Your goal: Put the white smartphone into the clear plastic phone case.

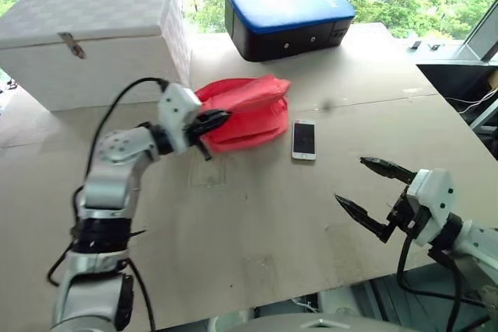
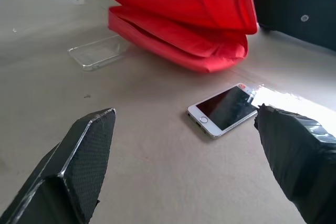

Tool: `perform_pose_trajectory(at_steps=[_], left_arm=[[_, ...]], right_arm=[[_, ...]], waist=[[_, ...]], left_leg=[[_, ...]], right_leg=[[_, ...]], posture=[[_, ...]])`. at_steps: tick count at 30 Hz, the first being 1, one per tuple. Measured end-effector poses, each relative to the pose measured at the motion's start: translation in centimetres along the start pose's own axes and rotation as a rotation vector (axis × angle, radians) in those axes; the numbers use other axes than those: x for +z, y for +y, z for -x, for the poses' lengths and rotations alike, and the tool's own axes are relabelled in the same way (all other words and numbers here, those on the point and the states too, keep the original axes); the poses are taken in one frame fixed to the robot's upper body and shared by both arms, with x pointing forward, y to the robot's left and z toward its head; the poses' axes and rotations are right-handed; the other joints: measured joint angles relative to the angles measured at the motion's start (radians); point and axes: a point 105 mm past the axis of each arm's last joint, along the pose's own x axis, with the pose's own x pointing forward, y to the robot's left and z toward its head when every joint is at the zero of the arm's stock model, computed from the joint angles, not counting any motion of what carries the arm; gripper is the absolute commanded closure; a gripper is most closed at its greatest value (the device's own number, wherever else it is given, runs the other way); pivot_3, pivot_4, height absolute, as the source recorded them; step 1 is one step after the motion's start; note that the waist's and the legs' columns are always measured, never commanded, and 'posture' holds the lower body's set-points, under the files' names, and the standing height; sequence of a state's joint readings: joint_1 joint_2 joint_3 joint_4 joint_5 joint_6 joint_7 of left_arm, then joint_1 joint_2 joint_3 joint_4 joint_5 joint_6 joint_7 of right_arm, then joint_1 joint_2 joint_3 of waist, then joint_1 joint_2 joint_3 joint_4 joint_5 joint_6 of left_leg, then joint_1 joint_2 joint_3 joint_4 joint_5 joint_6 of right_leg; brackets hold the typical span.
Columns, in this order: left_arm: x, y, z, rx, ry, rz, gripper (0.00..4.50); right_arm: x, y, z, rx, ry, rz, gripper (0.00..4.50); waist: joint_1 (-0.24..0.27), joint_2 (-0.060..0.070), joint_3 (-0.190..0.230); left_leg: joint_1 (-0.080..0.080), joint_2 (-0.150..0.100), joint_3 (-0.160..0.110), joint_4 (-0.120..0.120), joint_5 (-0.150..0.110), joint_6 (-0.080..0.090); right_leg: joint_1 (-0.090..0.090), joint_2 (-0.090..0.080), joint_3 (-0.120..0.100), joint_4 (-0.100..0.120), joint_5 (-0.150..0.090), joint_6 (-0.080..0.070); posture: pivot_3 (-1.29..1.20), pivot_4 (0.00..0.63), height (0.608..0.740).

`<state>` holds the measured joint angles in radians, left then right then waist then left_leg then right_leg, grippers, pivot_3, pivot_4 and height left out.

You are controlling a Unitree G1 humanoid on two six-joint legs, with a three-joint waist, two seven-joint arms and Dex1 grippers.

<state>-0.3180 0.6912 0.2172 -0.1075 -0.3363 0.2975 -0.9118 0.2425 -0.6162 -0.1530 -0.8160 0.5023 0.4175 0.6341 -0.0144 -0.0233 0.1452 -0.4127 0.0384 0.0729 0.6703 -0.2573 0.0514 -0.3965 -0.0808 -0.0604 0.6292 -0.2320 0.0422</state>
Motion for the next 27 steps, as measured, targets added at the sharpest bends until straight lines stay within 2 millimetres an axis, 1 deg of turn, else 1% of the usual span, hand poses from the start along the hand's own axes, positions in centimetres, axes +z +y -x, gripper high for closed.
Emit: perform_pose_trajectory(at_steps=[2,3,4,6,7,8,9,10,11,12,13,14,16,17,18,19,20,21,22,23,25,26,27], left_arm=[[-1.8,0.5,3.8,0.032,0.085,-0.058,4.47],[-2.9,0.9,6.1,0.051,0.152,-0.099,4.47],[-3.7,1.8,8.2,0.087,0.208,-0.122,4.47],[-4.5,3.7,11.9,0.174,0.295,-0.170,4.47],[-4.8,4.4,13.4,0.206,0.332,-0.191,4.47],[-5.3,5.3,15.4,0.252,0.393,-0.214,4.47],[-5.9,5.9,17.0,0.291,0.446,-0.229,4.47],[-7.0,6.4,19.1,0.348,0.509,-0.223,4.47],[-7.5,6.5,19.8,0.372,0.531,-0.218,4.47],[-8.9,6.4,21.4,0.413,0.589,-0.195,4.47],[-9.3,6.3,21.7,0.419,0.604,-0.188,4.47],[-9.9,5.8,22.2,0.419,0.629,-0.172,4.20],[-10.8,4.2,21.7,0.385,0.608,-0.098,3.64],[-11.2,3.2,21.0,0.348,0.590,-0.065,3.23],[-11.2,1.9,19.8,0.298,0.548,0.014,2.72],[-10.9,1.0,18.7,0.252,0.512,0.057,2.25],[-9.9,-0.4,16.6,0.166,0.452,0.135,1.77],[-9.3,-1.0,15.5,0.122,0.420,0.170,1.18],[-7.9,-1.9,13.6,0.045,0.364,0.234,0.74],[-6.8,-2.5,12.3,-0.014,0.327,0.258,0.41],[-4.4,-3.5,9.5,-0.136,0.261,0.289,0.41],[-3.3,-3.8,8.4,-0.199,0.246,0.286,0.41],[-2.6,-4.1,7.7,-0.246,0.247,0.272,0.41]], right_arm=[[0.2,-0.2,-0.7,0.034,-0.017,-0.001,0.00],[0.0,-0.2,-1.1,0.056,-0.019,-0.008,0.00],[-0.2,-0.3,-1.5,0.073,-0.019,-0.017,0.00],[-0.3,-0.3,-2.4,0.113,-0.029,-0.025,0.00],[-0.2,-0.3,-2.7,0.128,-0.035,-0.028,0.00],[-0.2,-0.3,-2.9,0.144,-0.041,-0.029,0.00],[-0.3,-0.3,-3.1,0.160,-0.042,-0.031,0.00],[-0.5,-0.4,-3.3,0.173,-0.041,-0.038,0.00],[-0.7,-0.4,-3.3,0.176,-0.038,-0.043,0.00],[-1.0,-0.5,-3.4,0.185,-0.037,-0.047,0.00],[-1.0,-0.5,-3.4,0.187,-0.036,-0.047,0.00],[-1.1,-0.5,-3.3,0.192,-0.036,-0.048,0.00],[-1.2,-0.3,-3.2,0.197,-0.039,-0.049,0.00],[-1.4,-0.2,-3.1,0.201,-0.034,-0.054,0.00],[-1.5,-0.1,-2.9,0.203,-0.029,-0.056,0.00],[-1.7,0.0,-2.7,0.203,-0.023,-0.058,0.00],[-1.9,0.1,-2.6,0.201,-0.017,-0.064,0.00],[-2.0,0.1,-2.5,0.199,-0.015,-0.065,0.00],[-2.0,0.2,-2.2,0.193,-0.012,-0.067,0.00],[-2.0,0.3,-2.2,0.192,-0.010,-0.067,0.00],[-1.8,0.4,-2.0,0.183,-0.012,-0.058,0.00],[-1.8,0.4,-1.9,0.177,-0.012,-0.056,0.00],[-1.7,0.4,-1.8,0.173,-0.014,-0.051,0.00]], waist=[[-0.007,-0.001,0.000],[-0.007,-0.001,0.000],[-0.001,-0.001,0.001],[0.010,-0.001,0.001],[0.015,0.000,0.002],[0.019,0.001,0.002],[0.023,0.001,0.002],[0.027,0.001,0.002],[0.029,0.001,0.002],[0.032,0.001,0.003],[0.032,0.001,0.002],[0.032,0.000,0.002],[0.031,0.000,0.002],[0.032,0.000,0.002],[0.031,-0.001,0.002],[0.032,-0.001,0.001],[0.032,-0.002,0.001],[0.032,-0.002,0.001],[0.032,-0.002,0.001],[0.031,-0.002,0.001],[0.030,-0.001,0.001],[0.028,-0.001,0.001],[0.026,-0.002,0.001]], left_leg=[[0.001,0.000,0.001,-0.001,0.000,-0.001],[0.001,0.000,0.001,-0.001,-0.001,-0.001],[0.001,0.001,0.001,-0.001,-0.001,-0.001],[0.000,0.000,-0.001,-0.001,-0.003,0.003],[0.000,0.000,-0.001,0.000,-0.003,0.003],[0.000,0.000,-0.001,0.000,-0.003,0.003],[0.000,-0.001,0.000,0.000,-0.003,0.003],[0.000,-0.001,0.000,0.000,-0.004,0.004],[0.000,-0.001,0.000,0.000,-0.004,0.004],[-0.001,-0.001,0.000,0.000,-0.004,0.004],[-0.001,-0.001,0.000,0.000,-0.003,0.003],[-0.002,-0.001,0.000,0.000,-0.003,0.002],[-0.002,-0.002,0.001,0.000,-0.002,0.001],[-0.002,-0.002,0.000,0.000,-0.002,0.001],[-0.002,-0.001,0.000,0.000,-0.002,0.001],[-0.001,-0.001,-0.001,0.000,-0.002,0.001],[-0.002,-0.001,-0.002,0.001,-0.002,0.001],[-0.001,-0.001,-0.002,0.001,-0.003,0.000],[-0.001,-0.001,-0.003,0.001,-0.003,0.000],[-0.001,-0.001,-0.003,0.001,-0.003,0.000],[0.000,-0.001,-0.003,0.001,-0.002,0.001],[0.001,-0.001,-0.003,0.001,-0.002,0.000],[0.001,-0.001,-0.002,0.001,-0.001,-0.001]], right_leg=[[0.000,0.000,0.002,-0.001,0.000,0.000],[-0.001,0.001,0.002,-0.001,0.000,0.000],[-0.001,0.001,0.001,-0.001,0.000,-0.001],[-0.002,-0.001,-0.001,-0.001,-0.002,-0.004],[-0.002,-0.002,-0.002,-0.001,-0.003,-0.005],[-0.002,-0.003,-0.002,-0.001,-0.003,-0.005],[-0.002,-0.004,-0.002,-0.001,-0.002,-0.005],[-0.002,-0.006,-0.003,-0.001,-0.002,-0.005],[-0.002,-0.006,-0.004,-0.001,-0.002,-0.005],[-0.002,-0.007,-0.005,-0.002,-0.002,-0.005],[-0.002,-0.007,-0.005,-0.002,-0.002,-0.004],[-0.002,-0.007,-0.005,-0.002,-0.001,-0.003],[-0.002,-0.008,-0.005,-0.002,0.000,-0.001],[-0.002,-0.009,-0.005,-0.002,0.000,-0.001],[-0.002,-0.009,-0.005,-0.002,0.000,-0.001],[-0.001,-0.012,-0.005,-0.002,0.000,-0.001],[-0.001,-0.012,-0.006,-0.002,0.000,-0.001],[0.000,-0.012,-0.007,-0.001,0.000,-0.001],[0.000,-0.012,-0.007,0.000,0.000,-0.001],[0.000,-0.012,-0.007,0.000,0.000,-0.001],[0.000,-0.008,-0.007,0.001,0.000,-0.001],[0.000,-0.006,-0.006,0.003,0.000,-0.001],[0.000,-0.005,-0.005,0.003,0.000,-0.001]], posture=[[0.00,0.150,0.734],[0.00,0.150,0.734],[0.00,0.150,0.734],[0.00,0.150,0.734],[0.00,0.150,0.734],[0.00,0.150,0.734],[0.00,0.150,0.734],[0.00,0.150,0.734],[0.00,0.150,0.734],[0.00,0.150,0.734],[0.00,0.150,0.734],[0.00,0.150,0.734],[0.00,0.150,0.734],[0.00,0.150,0.734],[0.00,0.150,0.734],[0.00,0.150,0.734],[0.00,0.150,0.734],[0.00,0.150,0.734],[0.00,0.150,0.734],[0.00,0.150,0.734],[0.00,0.150,0.734],[0.00,0.150,0.734],[0.00,0.150,0.734]])
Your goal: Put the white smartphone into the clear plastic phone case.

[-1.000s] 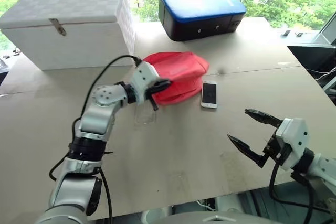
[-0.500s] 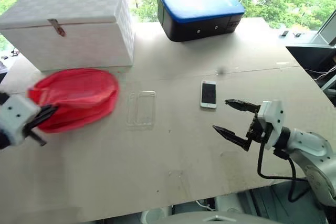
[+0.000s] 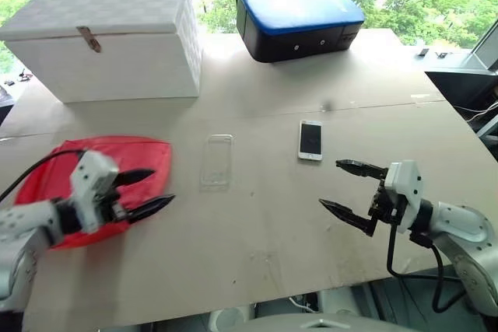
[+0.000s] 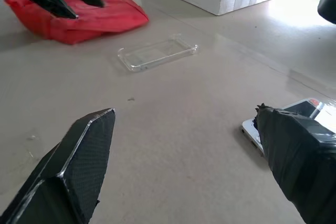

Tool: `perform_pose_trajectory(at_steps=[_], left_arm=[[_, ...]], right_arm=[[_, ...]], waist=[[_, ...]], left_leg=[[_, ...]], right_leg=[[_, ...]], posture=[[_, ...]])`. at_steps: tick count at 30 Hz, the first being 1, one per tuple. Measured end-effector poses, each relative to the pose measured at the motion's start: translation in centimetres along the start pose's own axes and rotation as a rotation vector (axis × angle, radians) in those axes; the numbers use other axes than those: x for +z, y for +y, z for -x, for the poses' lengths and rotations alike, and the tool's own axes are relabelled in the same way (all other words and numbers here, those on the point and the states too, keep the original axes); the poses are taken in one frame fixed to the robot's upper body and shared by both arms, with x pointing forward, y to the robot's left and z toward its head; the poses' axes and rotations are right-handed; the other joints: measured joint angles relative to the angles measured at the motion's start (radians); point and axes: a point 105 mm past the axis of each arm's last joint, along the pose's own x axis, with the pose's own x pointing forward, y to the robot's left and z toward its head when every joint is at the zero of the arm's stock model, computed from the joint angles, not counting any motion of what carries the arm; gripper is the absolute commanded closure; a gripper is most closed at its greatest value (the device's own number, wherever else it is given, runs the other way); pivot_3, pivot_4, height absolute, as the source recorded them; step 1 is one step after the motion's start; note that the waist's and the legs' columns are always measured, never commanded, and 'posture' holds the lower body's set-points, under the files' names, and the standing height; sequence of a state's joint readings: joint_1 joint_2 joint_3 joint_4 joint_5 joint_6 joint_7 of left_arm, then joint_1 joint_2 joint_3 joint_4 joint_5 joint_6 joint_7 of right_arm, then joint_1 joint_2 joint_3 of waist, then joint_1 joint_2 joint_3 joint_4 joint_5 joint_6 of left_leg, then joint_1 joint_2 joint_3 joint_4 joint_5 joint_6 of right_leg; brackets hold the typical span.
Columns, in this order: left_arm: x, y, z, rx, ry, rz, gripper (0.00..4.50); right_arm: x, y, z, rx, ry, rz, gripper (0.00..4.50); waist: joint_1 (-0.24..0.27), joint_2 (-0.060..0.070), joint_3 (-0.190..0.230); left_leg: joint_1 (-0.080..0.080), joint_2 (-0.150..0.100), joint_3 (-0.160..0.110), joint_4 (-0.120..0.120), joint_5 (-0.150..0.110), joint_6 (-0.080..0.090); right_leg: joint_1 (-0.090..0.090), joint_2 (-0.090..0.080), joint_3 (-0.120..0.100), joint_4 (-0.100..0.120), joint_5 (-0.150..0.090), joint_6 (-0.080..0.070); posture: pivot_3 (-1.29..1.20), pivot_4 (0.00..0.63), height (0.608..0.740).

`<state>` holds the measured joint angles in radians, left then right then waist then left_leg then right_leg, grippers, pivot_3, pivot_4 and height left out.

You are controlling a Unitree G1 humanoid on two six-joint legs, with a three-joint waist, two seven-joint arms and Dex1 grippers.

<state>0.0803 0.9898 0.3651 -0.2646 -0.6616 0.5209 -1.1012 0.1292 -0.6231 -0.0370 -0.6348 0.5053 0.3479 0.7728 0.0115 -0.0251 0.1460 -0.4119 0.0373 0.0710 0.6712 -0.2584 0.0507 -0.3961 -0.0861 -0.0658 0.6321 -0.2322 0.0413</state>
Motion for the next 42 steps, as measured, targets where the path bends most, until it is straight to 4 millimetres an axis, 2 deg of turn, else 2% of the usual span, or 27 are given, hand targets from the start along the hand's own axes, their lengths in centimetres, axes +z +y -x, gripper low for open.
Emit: perform_pose_trajectory(at_steps=[3,5,8,12,16,18,22,24,25,27,28,30,32,35,37,38,39,40,42], left_arm=[[0.4,0.4,-1.2,-0.053,0.051,-0.053,0.41],[-0.6,1.7,-1.3,-0.044,0.091,-0.079,0.41],[-2.0,2.6,-1.6,-0.065,0.142,-0.101,0.41],[-2.8,2.0,-2.1,-0.142,0.176,-0.103,0.41],[-6.5,2.9,-0.8,-0.124,0.304,-0.230,0.41],[-6.6,4.4,-0.1,-0.084,0.310,-0.326,0.41],[-6.7,7.2,1.7,0.034,0.353,-0.403,0.41],[-6.7,7.6,2.4,0.070,0.355,-0.344,0.41],[-6.4,7.0,2.1,0.051,0.329,-0.284,0.41],[-5.3,5.7,0.9,-0.006,0.273,-0.222,0.41],[-4.2,4.7,-0.1,-0.050,0.234,-0.215,0.41],[-2.1,2.8,-1.8,-0.127,0.184,-0.235,0.41],[-0.7,1.9,-3.0,-0.175,0.160,-0.261,0.41],[-0.1,2.0,-4.5,-0.209,0.186,-0.313,0.41],[-0.4,2.7,-5.5,-0.223,0.223,-0.341,0.41],[-0.6,2.9,-5.7,-0.228,0.235,-0.347,0.80],[-0.9,3.3,-6.3,-0.235,0.259,-0.363,0.94],[-1.3,3.6,-6.8,-0.250,0.280,-0.375,1.28],[-2.8,3.5,-7.6,-0.300,0.328,-0.363,2.20]], right_arm=[[0.1,0.1,0.3,-0.025,0.003,0.005,0.00],[0.2,0.1,0.7,-0.052,0.014,0.007,0.00],[0.4,0.1,1.2,-0.089,0.022,0.019,0.00],[0.8,0.3,1.2,-0.109,0.018,0.034,0.00],[0.9,0.3,1.1,-0.131,0.016,0.033,0.00],[1.1,0.2,1.0,-0.128,0.012,0.038,0.00],[1.3,0.2,0.7,-0.117,0.002,0.044,0.00],[1.6,0.0,0.5,-0.110,-0.008,0.053,0.00],[1.5,0.0,0.5,-0.104,-0.007,0.048,0.00],[1.4,0.0,0.6,-0.094,-0.004,0.036,0.00],[1.4,0.0,0.6,-0.085,-0.004,0.032,0.00],[1.6,0.3,0.6,-0.060,-0.018,0.017,0.00],[1.5,0.6,0.9,-0.044,-0.014,0.003,0.00],[1.3,1.2,1.4,-0.012,0.015,-0.002,0.00],[1.4,1.0,1.7,-0.020,0.023,0.010,0.00],[1.4,1.0,1.8,-0.022,0.026,0.010,0.00],[1.2,1.0,1.9,-0.027,0.033,0.008,0.00],[1.1,1.1,2.0,-0.032,0.038,0.008,0.00],[1.0,1.1,2.2,-0.045,0.043,0.016,0.00]], waist=[[-0.009,0.003,0.000],[-0.010,0.003,0.000],[-0.005,0.002,0.000],[0.001,0.002,-0.001],[0.000,0.001,-0.001],[0.002,0.003,-0.002],[0.000,0.006,-0.004],[-0.005,0.005,-0.004],[-0.005,0.003,-0.003],[0.001,0.001,-0.002],[0.006,0.001,-0.001],[0.009,0.000,-0.002],[0.008,0.000,-0.002],[0.005,0.000,-0.002],[0.003,0.000,-0.001],[0.003,0.000,-0.002],[0.004,0.000,-0.002],[0.005,0.000,-0.002],[0.004,0.000,-0.002]], left_leg=[[0.002,0.000,0.005,-0.001,0.000,0.000],[0.002,0.000,0.004,-0.002,0.000,0.000],[-0.001,0.001,0.004,-0.001,0.000,-0.001],[-0.001,0.001,0.004,-0.001,0.000,-0.001],[0.000,0.002,0.005,-0.001,-0.001,0.001],[0.001,0.002,0.004,-0.001,-0.003,0.003],[0.009,0.003,0.007,-0.003,-0.003,0.004],[0.011,0.005,0.010,-0.004,-0.003,0.004],[0.011,0.005,0.010,-0.003,-0.003,0.004],[0.009,0.004,0.010,-0.003,-0.003,0.004],[0.007,0.002,0.009,-0.002,-0.003,0.004],[0.004,0.000,0.008,0.000,-0.003,0.003],[0.001,0.000,0.008,0.001,-0.002,0.002],[0.001,0.000,0.008,0.001,-0.002,0.002],[0.001,0.000,0.008,0.001,-0.003,0.004],[0.002,0.001,0.008,0.001,-0.003,0.004],[0.002,0.000,0.008,0.001,-0.003,0.004],[0.002,0.000,0.008,0.001,-0.003,0.004],[0.001,0.000,0.008,0.001,-0.003,0.004]], right_leg=[[0.000,0.002,0.004,0.000,0.000,0.000],[-0.001,0.004,0.004,0.000,0.000,0.000],[-0.002,0.004,0.004,-0.001,0.000,0.000],[-0.002,0.004,0.004,-0.002,0.000,0.000],[-0.002,0.004,0.004,-0.002,0.000,0.000],[-0.003,0.004,0.004,-0.002,-0.001,-0.002],[0.002,0.004,0.007,0.001,-0.003,-0.004],[0.002,0.005,0.009,0.002,-0.004,-0.001],[0.001,0.004,0.009,0.003,-0.004,-0.002],[0.000,0.002,0.009,0.003,-0.003,-0.004],[0.000,0.000,0.008,0.003,-0.003,-0.004],[-0.001,-0.001,0.006,0.002,-0.002,-0.002],[-0.001,-0.001,0.006,0.001,0.000,0.000],[-0.001,0.002,0.006,0.001,0.000,0.001],[-0.001,0.004,0.007,0.001,0.000,0.001],[-0.001,0.004,0.007,0.001,0.000,0.001],[-0.001,0.004,0.007,0.001,0.000,0.001],[-0.001,0.005,0.007,0.001,0.000,0.001],[-0.001,0.005,0.008,0.001,0.000,0.001]], posture=[[0.00,0.150,0.734],[0.00,0.150,0.734],[0.00,0.150,0.734],[0.00,0.150,0.734],[0.00,0.150,0.734],[0.00,0.150,0.734],[0.00,0.150,0.734],[0.00,0.150,0.734],[0.00,0.150,0.734],[0.00,0.150,0.734],[0.00,0.150,0.734],[0.00,0.150,0.734],[0.00,0.150,0.734],[0.00,0.150,0.734],[0.00,0.150,0.734],[0.00,0.150,0.734],[0.00,0.150,0.734],[0.00,0.150,0.734],[0.00,0.150,0.734]])
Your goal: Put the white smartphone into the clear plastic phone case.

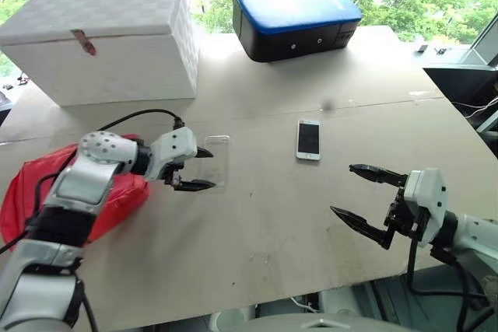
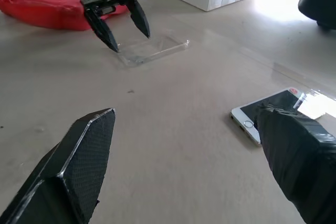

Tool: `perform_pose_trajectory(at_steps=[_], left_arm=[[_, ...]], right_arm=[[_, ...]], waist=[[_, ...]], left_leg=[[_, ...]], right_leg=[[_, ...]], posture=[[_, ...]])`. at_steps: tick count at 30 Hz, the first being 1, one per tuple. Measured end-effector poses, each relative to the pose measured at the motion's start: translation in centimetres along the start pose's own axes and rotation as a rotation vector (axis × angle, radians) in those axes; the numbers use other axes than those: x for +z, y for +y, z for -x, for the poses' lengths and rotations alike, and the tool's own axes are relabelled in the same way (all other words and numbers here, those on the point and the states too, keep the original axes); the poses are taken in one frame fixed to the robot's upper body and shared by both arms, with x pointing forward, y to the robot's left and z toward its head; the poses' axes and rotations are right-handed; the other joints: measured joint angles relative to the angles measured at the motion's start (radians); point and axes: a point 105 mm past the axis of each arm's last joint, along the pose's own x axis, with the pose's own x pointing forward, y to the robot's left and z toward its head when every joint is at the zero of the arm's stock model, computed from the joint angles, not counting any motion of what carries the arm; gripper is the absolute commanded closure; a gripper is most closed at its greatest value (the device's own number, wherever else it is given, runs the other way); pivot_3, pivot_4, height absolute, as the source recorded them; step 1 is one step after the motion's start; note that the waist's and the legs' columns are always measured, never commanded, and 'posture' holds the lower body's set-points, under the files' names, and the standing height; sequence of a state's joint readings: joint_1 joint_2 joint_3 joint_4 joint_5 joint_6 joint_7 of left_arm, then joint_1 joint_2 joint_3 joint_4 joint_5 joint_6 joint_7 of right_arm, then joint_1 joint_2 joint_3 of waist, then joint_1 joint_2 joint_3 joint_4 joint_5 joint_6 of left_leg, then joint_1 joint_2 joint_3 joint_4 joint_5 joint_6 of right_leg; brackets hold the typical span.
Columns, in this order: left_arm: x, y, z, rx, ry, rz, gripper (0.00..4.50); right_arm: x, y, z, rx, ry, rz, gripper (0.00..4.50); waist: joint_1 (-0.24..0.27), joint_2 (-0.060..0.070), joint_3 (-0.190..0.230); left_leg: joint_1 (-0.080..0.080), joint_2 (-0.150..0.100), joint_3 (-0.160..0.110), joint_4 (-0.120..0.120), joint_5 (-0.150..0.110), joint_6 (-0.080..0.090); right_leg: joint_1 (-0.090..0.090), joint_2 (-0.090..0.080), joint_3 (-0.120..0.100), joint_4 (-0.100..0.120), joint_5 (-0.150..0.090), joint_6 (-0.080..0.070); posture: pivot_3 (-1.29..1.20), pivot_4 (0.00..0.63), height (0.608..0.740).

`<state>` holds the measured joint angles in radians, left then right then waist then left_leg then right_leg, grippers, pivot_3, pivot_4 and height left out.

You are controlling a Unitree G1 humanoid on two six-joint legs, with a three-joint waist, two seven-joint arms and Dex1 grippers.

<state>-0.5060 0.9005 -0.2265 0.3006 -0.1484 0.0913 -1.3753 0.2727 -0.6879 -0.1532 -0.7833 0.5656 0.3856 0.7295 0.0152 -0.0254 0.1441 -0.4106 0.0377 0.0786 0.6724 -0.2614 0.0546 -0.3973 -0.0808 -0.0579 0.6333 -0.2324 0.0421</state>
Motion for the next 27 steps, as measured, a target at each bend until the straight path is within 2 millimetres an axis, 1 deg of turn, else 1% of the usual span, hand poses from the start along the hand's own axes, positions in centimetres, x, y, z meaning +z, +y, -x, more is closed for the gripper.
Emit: perform_pose_trajectory(at_steps=[2,3,5,6,7,9,10,11,13,14,15,16,19,20,21,22,23,24,25,27], left_arm=[[0.2,-0.3,-0.2,-0.049,0.000,-0.027,3.19],[0.2,-0.6,-0.2,-0.076,0.004,-0.031,3.57],[0.1,-1.0,-0.2,-0.098,0.002,0.015,4.48],[0.1,-1.2,-0.2,-0.101,-0.002,0.057,4.48],[0.1,-1.4,-0.3,-0.090,-0.010,0.150,4.48],[0.3,-1.4,-0.3,-0.072,-0.028,0.246,4.48],[0.5,-1.4,-0.6,-0.051,-0.050,0.328,4.48],[1.4,-1.1,-1.6,0.006,-0.111,0.502,4.48],[1.8,-1.1,-2.1,0.013,-0.129,0.552,4.48],[3.7,-1.1,-3.8,0.074,-0.187,0.747,4.48],[4.6,-1.0,-4.3,0.088,-0.207,0.782,4.48],[6.8,-0.4,-5.3,0.126,-0.261,0.830,4.48],[9.1,-0.2,-6.2,0.162,-0.283,0.823,4.48],[9.2,-0.2,-6.4,0.178,-0.272,0.817,3.95],[9.0,-0.3,-6.7,0.186,-0.257,0.822,3.69],[8.9,-0.4,-6.9,0.183,-0.253,0.828,3.28],[8.7,-0.9,-7.3,0.160,-0.239,0.825,2.69],[8.4,-1.2,-7.4,0.147,-0.224,0.806,2.26],[7.8,-1.3,-7.2,0.141,-0.195,0.753,1.71],[7.1,-0.8,-5.6,0.134,-0.189,0.621,0.76]], right_arm=[[-0.3,0.1,0.2,-0.014,0.013,-0.002,0.00],[-0.4,0.2,0.3,-0.020,0.017,-0.003,0.00],[-0.4,0.6,0.4,-0.030,0.019,-0.004,0.00],[-0.5,0.7,0.5,-0.036,0.020,-0.005,0.00],[-0.5,0.7,0.5,-0.049,0.019,-0.002,0.00],[-0.6,0.7,0.6,-0.057,0.024,-0.001,0.00],[-0.6,0.8,0.6,-0.060,0.027,-0.001,0.00],[-0.7,0.9,0.5,-0.061,0.029,0.002,0.00],[-0.6,0.9,0.4,-0.058,0.026,0.005,0.00],[-0.3,0.9,0.3,-0.055,0.014,0.016,0.00],[-0.2,0.9,0.2,-0.053,0.012,0.019,0.00],[0.1,0.8,0.0,-0.045,0.001,0.028,0.00],[0.7,0.7,-0.2,-0.026,-0.022,0.046,0.00],[0.6,0.7,-0.2,-0.025,-0.022,0.044,0.00],[0.4,0.6,-0.2,-0.025,-0.016,0.037,0.00],[0.3,0.5,-0.2,-0.026,-0.011,0.032,0.00],[0.1,0.4,-0.2,-0.026,-0.006,0.028,0.00],[0.1,0.5,-0.2,-0.023,-0.006,0.025,0.00],[0.1,0.6,-0.1,-0.016,-0.006,0.017,0.00],[-0.2,1.1,0.1,-0.009,-0.001,-0.012,0.00]], waist=[[0.000,-0.001,-0.001],[-0.001,-0.001,-0.001],[-0.001,-0.001,-0.001],[-0.001,-0.001,-0.001],[-0.001,-0.001,-0.001],[-0.001,-0.001,-0.001],[-0.001,-0.001,-0.001],[0.001,0.000,-0.001],[0.003,-0.001,0.000],[0.004,-0.002,0.000],[0.004,-0.003,0.001],[0.006,-0.004,0.001],[0.002,-0.005,0.001],[-0.004,-0.005,0.001],[-0.007,-0.005,0.001],[-0.007,-0.005,0.001],[-0.006,-0.005,0.001],[-0.005,-0.005,0.001],[-0.005,-0.005,0.001],[-0.003,-0.005,0.001]], left_leg=[[-0.001,0.000,0.000,0.000,0.000,-0.001],[0.000,0.000,0.001,0.000,0.001,-0.001],[0.000,0.000,0.001,0.000,0.001,-0.001],[0.000,0.000,0.000,0.000,0.000,0.000],[0.000,0.001,0.000,0.000,0.000,0.000],[0.000,0.001,0.000,0.001,-0.001,0.001],[0.000,0.001,-0.001,0.001,-0.001,0.002],[-0.001,0.000,-0.004,0.003,-0.001,0.003],[-0.003,0.000,-0.006,0.005,-0.001,0.002],[-0.004,-0.001,-0.007,0.010,0.000,0.001],[-0.004,-0.001,-0.008,0.011,0.000,0.000],[-0.004,-0.001,-0.008,0.012,0.000,0.000],[-0.003,-0.002,-0.008,0.012,0.000,0.000],[-0.001,-0.002,-0.007,0.011,0.000,-0.001],[0.000,-0.002,-0.008,0.010,0.000,-0.001],[0.001,-0.002,-0.008,0.009,0.000,-0.001],[0.000,-0.002,-0.008,0.009,0.000,-0.001],[0.000,-0.001,-0.008,0.009,0.000,-0.001],[0.000,-0.001,-0.008,0.008,0.000,-0.001],[0.001,-0.001,-0.007,0.008,0.000,-0.002]], right_leg=[[0.000,0.000,0.000,0.000,0.000,0.000],[0.000,-0.001,0.001,0.000,0.000,0.000],[0.000,-0.001,0.001,0.000,0.000,0.001],[0.000,-0.001,0.001,0.000,-0.001,0.001],[0.000,-0.001,0.001,0.001,-0.001,0.002],[0.000,-0.001,0.001,0.001,-0.003,0.005],[0.000,-0.001,0.001,0.001,-0.003,0.005],[0.001,-0.001,0.001,0.002,-0.003,0.006],[0.001,-0.001,0.001,0.003,-0.004,0.007],[0.001,0.000,0.001,0.005,-0.004,0.008],[0.002,-0.001,0.001,0.005,-0.004,0.008],[0.002,0.000,0.001,0.005,-0.004,0.008],[0.003,0.000,0.003,0.006,-0.003,0.006],[0.003,0.001,0.005,0.007,-0.003,0.005],[0.002,0.003,0.008,0.008,-0.002,0.004],[0.002,0.004,0.010,0.008,-0.002,0.004],[0.001,0.004,0.010,0.008,-0.002,0.004],[0.001,0.004,0.010,0.008,-0.002,0.004],[0.000,0.005,0.010,0.008,-0.003,0.003],[0.000,0.005,0.011,0.008,-0.003,0.003]], posture=[[0.00,0.150,0.734],[0.00,0.150,0.734],[0.00,0.150,0.734],[0.00,0.150,0.734],[0.00,0.150,0.734],[0.00,0.150,0.734],[0.00,0.150,0.734],[0.00,0.150,0.734],[0.00,0.150,0.734],[0.00,0.150,0.734],[0.00,0.150,0.734],[0.00,0.150,0.734],[0.00,0.150,0.734],[0.00,0.150,0.734],[0.00,0.150,0.734],[0.00,0.150,0.734],[0.00,0.150,0.734],[0.00,0.150,0.734],[0.00,0.150,0.734],[0.00,0.150,0.734]])
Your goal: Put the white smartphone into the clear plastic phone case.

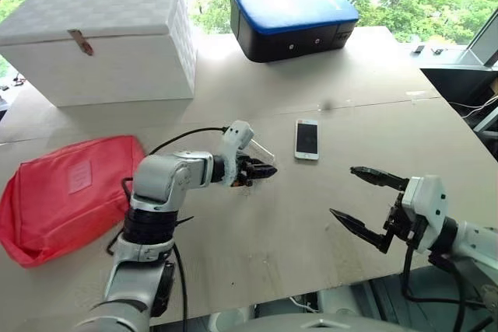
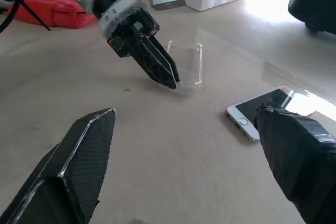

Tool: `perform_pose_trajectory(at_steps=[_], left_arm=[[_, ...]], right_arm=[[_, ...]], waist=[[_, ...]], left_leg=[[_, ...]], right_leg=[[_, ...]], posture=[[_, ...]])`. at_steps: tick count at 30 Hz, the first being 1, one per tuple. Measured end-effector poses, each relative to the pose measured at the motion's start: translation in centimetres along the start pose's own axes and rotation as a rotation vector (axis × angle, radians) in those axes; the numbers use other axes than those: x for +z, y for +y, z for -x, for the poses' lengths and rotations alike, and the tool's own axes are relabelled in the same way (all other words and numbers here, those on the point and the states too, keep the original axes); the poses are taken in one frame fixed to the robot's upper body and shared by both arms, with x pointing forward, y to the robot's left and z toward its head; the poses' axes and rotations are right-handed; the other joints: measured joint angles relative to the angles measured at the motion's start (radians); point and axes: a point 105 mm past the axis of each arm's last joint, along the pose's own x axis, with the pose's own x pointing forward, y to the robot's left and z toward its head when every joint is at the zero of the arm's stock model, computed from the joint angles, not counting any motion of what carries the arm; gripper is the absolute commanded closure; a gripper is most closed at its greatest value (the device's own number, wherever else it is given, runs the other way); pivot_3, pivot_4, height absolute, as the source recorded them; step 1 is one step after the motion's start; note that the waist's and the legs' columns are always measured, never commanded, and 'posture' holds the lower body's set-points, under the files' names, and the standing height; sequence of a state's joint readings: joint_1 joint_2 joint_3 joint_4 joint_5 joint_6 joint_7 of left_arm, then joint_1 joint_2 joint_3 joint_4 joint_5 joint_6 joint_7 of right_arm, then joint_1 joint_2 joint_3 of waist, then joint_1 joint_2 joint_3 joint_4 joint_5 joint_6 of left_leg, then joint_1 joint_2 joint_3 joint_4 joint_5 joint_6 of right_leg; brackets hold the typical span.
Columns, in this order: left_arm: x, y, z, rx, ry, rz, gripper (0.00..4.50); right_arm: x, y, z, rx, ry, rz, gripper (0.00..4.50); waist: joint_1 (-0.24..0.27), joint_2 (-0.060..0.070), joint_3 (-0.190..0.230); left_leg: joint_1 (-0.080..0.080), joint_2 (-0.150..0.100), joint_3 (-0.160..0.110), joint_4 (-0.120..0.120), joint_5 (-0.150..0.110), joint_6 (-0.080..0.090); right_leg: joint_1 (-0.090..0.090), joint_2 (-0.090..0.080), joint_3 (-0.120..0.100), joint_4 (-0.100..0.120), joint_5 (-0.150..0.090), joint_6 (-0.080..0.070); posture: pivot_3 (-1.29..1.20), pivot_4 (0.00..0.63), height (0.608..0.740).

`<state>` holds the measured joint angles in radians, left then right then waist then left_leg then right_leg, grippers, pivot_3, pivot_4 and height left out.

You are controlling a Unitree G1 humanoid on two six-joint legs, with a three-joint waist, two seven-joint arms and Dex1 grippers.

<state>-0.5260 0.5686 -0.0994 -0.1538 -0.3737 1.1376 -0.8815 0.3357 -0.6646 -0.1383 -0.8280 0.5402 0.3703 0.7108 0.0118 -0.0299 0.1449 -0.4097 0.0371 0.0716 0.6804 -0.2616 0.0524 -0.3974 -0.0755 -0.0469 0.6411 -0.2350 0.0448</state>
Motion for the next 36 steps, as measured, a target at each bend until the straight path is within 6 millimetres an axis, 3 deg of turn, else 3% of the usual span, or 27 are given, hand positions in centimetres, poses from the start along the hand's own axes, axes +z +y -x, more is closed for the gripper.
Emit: perform_pose_trajectory(at_steps=[1,6,12,15,19,22,26,29,33,36], left_arm=[[0.3,0.8,0.9,-0.005,-0.020,-0.060,0.35],[0.9,4.6,3.1,-0.104,0.035,-0.493,0.35],[2.2,5.9,0.6,-0.242,0.120,-0.695,0.35],[2.0,6.2,0.1,-0.285,0.201,-0.748,1.11],[1.6,6.0,0.3,-0.347,0.235,-0.725,2.97],[1.3,5.5,0.2,-0.389,0.206,-0.581,4.45],[0.8,4.0,1.0,-0.429,0.159,-0.443,4.45],[-0.8,2.1,2.2,-0.398,0.193,-0.373,4.45],[-2.1,-1.9,1.5,-0.375,0.168,-0.349,4.45],[-3.2,-3.0,0.9,-0.327,0.165,-0.393,4.45]], right_arm=[[-0.1,0.1,0.1,0.001,0.002,-0.008,0.00],[0.0,0.3,0.1,-0.005,-0.003,-0.009,0.00],[-0.1,0.4,0.2,-0.025,0.005,-0.016,0.00],[-0.2,0.7,0.7,-0.044,0.022,-0.020,0.00],[-0.3,1.0,1.0,-0.061,0.031,-0.026,0.00],[-0.7,1.2,1.3,-0.087,0.039,-0.036,0.00],[-0.7,1.2,1.3,-0.105,0.036,-0.021,0.00],[-0.7,1.1,1.0,-0.107,0.030,-0.006,0.00],[-0.4,0.5,0.1,-0.087,0.009,0.016,0.00],[-1.0,-0.2,-0.3,-0.077,0.025,-0.007,0.00]], waist=[[0.001,0.000,0.000],[0.016,0.000,0.000],[0.031,-0.001,0.001],[0.025,-0.001,0.001],[0.010,-0.001,0.001],[0.002,-0.002,0.001],[-0.007,-0.002,0.001],[-0.018,-0.001,0.002],[-0.008,-0.001,0.002],[0.004,0.000,0.002]], left_leg=[[0.000,0.000,0.001,0.000,0.000,0.000],[-0.002,-0.003,0.001,0.002,-0.004,0.006],[-0.009,-0.012,0.001,0.005,-0.006,0.011],[-0.009,-0.013,0.002,0.005,-0.007,0.013],[-0.008,-0.012,0.001,0.005,-0.008,0.014],[-0.007,-0.009,0.000,0.005,-0.008,0.014],[-0.006,-0.007,0.001,0.005,-0.008,0.014],[-0.006,-0.007,0.001,0.005,-0.007,0.013],[-0.005,-0.007,0.000,0.006,-0.007,0.012],[-0.003,-0.007,0.000,0.006,-0.008,0.013]], right_leg=[[0.000,-0.001,0.000,0.000,0.000,0.000],[-0.001,-0.005,0.000,-0.003,-0.002,-0.004],[-0.003,-0.004,0.003,-0.003,0.000,0.001],[-0.003,-0.005,0.004,-0.002,-0.001,0.004],[-0.003,-0.005,0.004,-0.001,-0.001,0.004],[-0.003,-0.006,0.004,0.000,-0.001,0.004],[-0.004,-0.006,0.006,0.001,-0.001,0.004],[-0.003,-0.006,0.007,0.001,-0.001,0.004],[-0.002,-0.007,0.006,0.000,-0.001,0.004],[0.000,-0.007,0.005,0.000,-0.003,0.002]], posture=[[0.00,0.150,0.734],[0.00,0.150,0.734],[0.00,0.150,0.734],[0.00,0.150,0.734],[0.00,0.150,0.734],[0.00,0.150,0.734],[0.00,0.150,0.734],[0.00,0.150,0.734],[0.00,0.150,0.734],[0.00,0.150,0.734]])
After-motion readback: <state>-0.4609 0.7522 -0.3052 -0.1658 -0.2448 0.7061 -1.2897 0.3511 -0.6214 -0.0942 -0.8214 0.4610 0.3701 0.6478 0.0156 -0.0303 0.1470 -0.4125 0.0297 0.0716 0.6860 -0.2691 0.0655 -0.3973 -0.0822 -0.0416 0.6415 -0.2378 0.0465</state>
